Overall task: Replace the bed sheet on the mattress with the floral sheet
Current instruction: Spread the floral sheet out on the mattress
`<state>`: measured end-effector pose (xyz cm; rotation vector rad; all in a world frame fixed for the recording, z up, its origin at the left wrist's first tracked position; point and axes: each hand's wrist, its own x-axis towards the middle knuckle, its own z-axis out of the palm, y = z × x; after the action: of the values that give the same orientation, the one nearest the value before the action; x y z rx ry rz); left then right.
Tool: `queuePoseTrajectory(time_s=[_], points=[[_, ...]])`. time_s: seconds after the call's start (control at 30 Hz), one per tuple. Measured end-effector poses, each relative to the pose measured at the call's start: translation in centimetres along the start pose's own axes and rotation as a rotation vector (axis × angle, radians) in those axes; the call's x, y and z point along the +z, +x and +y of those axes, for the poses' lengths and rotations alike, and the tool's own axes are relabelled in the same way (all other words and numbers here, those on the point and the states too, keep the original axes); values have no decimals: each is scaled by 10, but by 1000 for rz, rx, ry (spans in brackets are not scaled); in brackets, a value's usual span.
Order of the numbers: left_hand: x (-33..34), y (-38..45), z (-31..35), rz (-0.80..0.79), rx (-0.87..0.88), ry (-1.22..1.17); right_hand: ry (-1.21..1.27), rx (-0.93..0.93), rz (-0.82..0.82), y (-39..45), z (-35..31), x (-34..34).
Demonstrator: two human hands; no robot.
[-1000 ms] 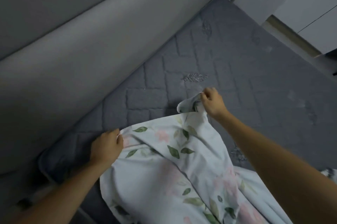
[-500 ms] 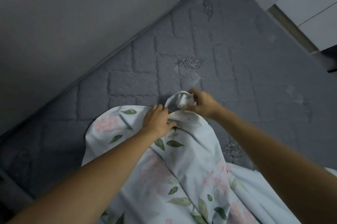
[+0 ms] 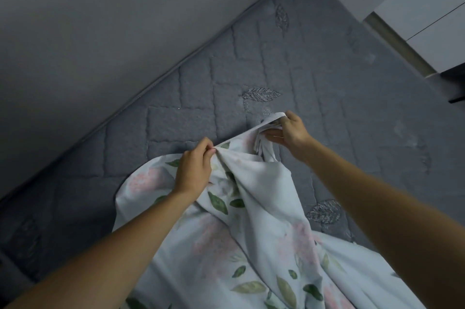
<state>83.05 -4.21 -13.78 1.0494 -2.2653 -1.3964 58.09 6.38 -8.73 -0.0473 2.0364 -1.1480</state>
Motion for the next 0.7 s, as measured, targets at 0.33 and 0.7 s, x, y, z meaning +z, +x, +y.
queuePoseTrajectory(time_s=[0.33,0.7], points=[[-97,21,-67,-95,-328,692,-501,-444,421,54,-95,-68],[-19,-12,-23,-253,292,683,-769,-287,66,6,48,-64]])
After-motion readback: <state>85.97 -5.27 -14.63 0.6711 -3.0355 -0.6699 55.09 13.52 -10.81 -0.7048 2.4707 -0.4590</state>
